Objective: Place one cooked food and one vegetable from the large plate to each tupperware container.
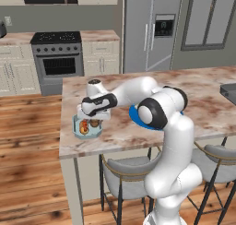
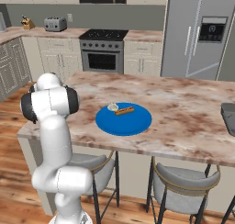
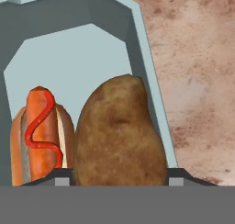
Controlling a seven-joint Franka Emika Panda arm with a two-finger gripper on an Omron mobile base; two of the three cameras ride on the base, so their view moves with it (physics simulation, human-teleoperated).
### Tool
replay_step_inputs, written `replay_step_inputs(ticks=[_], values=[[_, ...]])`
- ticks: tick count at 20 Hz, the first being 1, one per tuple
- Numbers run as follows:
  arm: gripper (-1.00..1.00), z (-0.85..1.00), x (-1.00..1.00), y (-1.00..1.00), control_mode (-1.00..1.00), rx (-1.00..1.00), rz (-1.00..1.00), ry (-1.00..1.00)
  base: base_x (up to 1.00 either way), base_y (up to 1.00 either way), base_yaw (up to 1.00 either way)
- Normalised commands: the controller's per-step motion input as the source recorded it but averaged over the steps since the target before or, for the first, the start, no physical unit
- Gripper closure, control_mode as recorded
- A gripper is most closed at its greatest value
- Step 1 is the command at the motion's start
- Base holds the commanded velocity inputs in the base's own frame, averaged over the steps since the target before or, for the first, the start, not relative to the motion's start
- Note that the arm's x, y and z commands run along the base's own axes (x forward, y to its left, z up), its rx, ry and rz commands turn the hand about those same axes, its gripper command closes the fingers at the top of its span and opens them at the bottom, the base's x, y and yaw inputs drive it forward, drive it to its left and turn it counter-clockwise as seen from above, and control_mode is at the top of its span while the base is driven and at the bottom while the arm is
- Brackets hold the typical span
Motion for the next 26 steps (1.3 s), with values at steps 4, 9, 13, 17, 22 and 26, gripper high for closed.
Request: replay_step_inputs(ticks=[4, 9, 13, 17, 22, 26], values=[[1.0, -0.07, 0.06, 0.0, -1.0, -0.02, 0.02, -0.05, 0.0, 0.0, 0.0], [1.0, 0.0, 0.01, 0.0, -1.0, 0.0, 0.0, 0.0, 0.0, 0.0, 0.0], [-1.0, 0.0, 0.01, 0.0, -1.0, 0.0, 0.0, 0.0, 0.0, 0.0, 0.0], [-1.0, 0.0, 0.03, 0.0, -1.0, 0.0, 0.0, 0.0, 0.0, 0.0, 0.0], [-1.0, 0.0, 0.02, 0.0, -1.0, 0.0, 0.0, 0.0, 0.0, 0.0, 0.0], [-1.0, 0.0, 0.03, 0.0, -1.0, 0.0, 0.0, 0.0, 0.0, 0.0, 0.0]])
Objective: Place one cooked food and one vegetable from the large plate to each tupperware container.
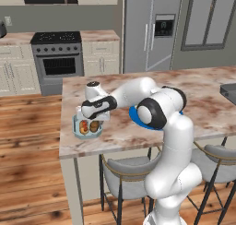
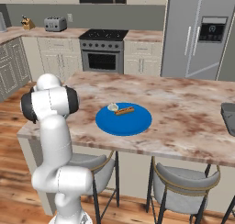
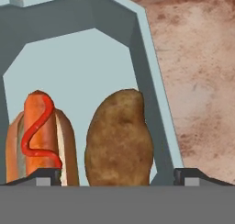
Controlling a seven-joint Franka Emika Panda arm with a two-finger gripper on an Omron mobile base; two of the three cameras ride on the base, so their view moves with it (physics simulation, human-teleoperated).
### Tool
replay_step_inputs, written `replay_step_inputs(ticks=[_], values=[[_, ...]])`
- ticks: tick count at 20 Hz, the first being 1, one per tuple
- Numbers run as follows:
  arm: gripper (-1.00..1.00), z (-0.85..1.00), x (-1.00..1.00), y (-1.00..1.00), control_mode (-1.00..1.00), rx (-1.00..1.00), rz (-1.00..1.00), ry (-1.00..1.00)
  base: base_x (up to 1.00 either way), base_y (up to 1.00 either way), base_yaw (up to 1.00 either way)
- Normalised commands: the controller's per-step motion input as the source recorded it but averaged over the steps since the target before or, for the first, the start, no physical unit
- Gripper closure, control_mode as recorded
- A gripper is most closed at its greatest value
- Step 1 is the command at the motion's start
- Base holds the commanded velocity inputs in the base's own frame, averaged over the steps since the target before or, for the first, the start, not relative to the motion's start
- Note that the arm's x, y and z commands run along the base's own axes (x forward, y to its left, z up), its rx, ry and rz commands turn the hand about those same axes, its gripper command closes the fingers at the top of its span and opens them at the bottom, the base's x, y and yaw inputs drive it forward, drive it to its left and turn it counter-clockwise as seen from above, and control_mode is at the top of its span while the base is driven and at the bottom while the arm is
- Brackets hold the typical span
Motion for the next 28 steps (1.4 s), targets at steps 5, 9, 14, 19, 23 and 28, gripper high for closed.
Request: replay_step_inputs(ticks=[5, 9, 14, 19, 23, 28], values=[[-1.0, 0.4, 0.0, -0.45, -1.0, 0.0, 0.01, 0.0, 0.0, 0.0, 0.0], [-1.0, 0.69, 0.0, -0.77, -1.0, 0.0, 0.13, -0.01, 0.0, 0.0, 0.0], [-1.0, 0.19, 0.05, -1.0, -1.0, -0.01, 0.12, 0.0, 0.0, 0.0, 0.0], [-1.0, 0.0, 0.07, -1.0, -1.0, -0.01, 0.17, -0.04, 0.0, 0.0, 0.0], [-1.0, 0.0, 0.25, -0.99, -1.0, -0.03, 0.23, -0.04, 0.0, 0.0, 0.0], [-1.0, -0.03, 0.19, -0.82, -1.0, -0.03, 0.13, -0.04, 0.0, 0.0, 0.0]])
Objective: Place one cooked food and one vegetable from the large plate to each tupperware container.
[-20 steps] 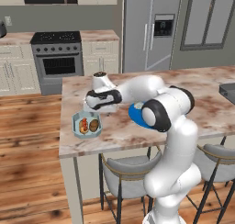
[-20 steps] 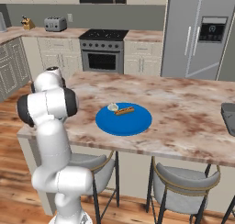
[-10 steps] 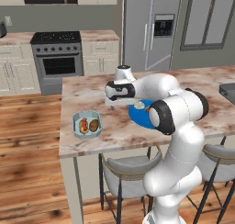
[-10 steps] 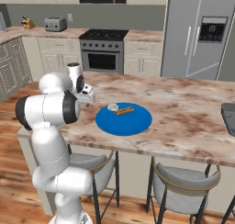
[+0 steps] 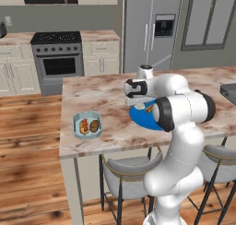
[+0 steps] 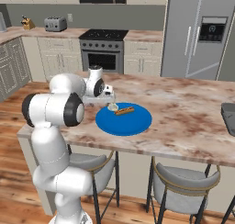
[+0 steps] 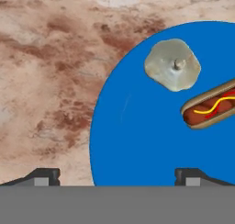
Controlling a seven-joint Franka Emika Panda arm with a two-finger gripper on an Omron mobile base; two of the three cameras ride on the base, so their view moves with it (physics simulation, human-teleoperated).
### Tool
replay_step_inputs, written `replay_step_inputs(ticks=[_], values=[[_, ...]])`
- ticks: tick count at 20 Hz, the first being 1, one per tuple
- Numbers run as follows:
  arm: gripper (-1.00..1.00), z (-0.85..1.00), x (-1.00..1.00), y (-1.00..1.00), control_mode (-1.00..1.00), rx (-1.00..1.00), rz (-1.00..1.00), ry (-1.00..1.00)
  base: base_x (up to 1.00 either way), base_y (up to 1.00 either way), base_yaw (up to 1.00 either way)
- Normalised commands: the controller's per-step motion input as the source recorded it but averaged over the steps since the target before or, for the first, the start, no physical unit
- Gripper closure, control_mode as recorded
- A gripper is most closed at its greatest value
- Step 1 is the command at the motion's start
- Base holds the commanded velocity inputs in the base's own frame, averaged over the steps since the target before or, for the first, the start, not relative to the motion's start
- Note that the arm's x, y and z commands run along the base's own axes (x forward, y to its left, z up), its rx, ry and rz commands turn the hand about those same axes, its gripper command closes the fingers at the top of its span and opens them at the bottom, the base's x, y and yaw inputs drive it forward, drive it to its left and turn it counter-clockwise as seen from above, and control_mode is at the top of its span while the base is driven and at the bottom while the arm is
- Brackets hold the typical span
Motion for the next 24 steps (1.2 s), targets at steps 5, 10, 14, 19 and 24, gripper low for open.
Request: replay_step_inputs(ticks=[5, 10, 14, 19, 24], values=[[-1.0, -0.06, 0.15, -0.28, -1.0, 0.0, -0.02, -0.09, 0.0, 0.0, 0.0], [-1.0, -0.03, 0.43, -0.06, -1.0, 0.0, -0.05, -0.07, 0.0, 0.0, 0.0], [-1.0, 0.0, 0.57, -0.33, -1.0, -0.01, 0.0, 0.02, 0.0, 0.0, 0.0], [-1.0, -0.02, 0.43, -0.35, -1.0, 0.0, -0.01, 0.07, 0.0, 0.0, 0.0], [-1.0, -0.14, 0.33, 0.0, -1.0, 0.0, -0.01, 0.0, 0.0, 0.0, 0.0]])
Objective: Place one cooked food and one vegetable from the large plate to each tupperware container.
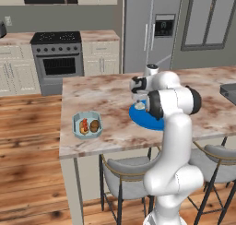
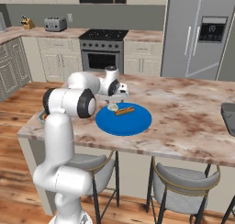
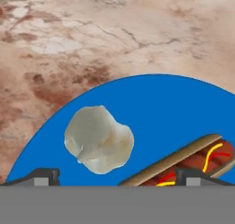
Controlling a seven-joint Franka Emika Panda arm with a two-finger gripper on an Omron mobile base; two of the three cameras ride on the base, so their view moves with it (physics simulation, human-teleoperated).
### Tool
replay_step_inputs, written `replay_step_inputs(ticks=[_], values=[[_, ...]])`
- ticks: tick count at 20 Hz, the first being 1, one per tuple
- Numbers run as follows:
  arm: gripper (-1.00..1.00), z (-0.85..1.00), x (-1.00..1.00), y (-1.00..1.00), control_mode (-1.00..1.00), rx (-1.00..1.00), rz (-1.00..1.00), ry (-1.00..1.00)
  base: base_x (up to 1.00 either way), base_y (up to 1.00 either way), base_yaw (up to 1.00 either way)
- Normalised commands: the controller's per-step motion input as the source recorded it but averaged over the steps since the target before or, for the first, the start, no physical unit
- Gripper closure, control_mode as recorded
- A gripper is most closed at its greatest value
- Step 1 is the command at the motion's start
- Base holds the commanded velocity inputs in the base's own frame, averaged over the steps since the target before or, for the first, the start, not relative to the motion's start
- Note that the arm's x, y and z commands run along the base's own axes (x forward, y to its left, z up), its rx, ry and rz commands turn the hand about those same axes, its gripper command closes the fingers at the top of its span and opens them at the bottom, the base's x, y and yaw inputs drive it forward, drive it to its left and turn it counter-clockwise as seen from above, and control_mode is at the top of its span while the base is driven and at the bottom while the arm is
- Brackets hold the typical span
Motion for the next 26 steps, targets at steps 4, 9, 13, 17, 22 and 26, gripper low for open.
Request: replay_step_inputs(ticks=[4, 9, 13, 17, 22, 26], values=[[-1.0, -0.18, 0.24, 0.08, -1.0, 0.0, 0.0, 0.0, 0.0, 0.0, 0.0], [-1.0, -0.11, 0.05, 0.06, -1.0, 0.01, 0.0, 0.0, 0.0, 0.0, 0.0], [-1.0, -0.06, 0.0, 0.2, -1.0, 0.04, 0.0, 0.0, 0.0, 0.0, 0.0], [-1.0, -0.14, 0.0, 0.07, -1.0, 0.01, 0.0, 0.03, 0.0, 0.0, 0.0], [-1.0, -0.12, 0.0, 0.0, -1.0, 0.0, 0.0, 0.06, 0.0, 0.0, 0.0], [-1.0, -0.04, 0.0, 0.03, -1.0, 0.0, 0.0, 0.03, 0.0, 0.0, 0.0]])
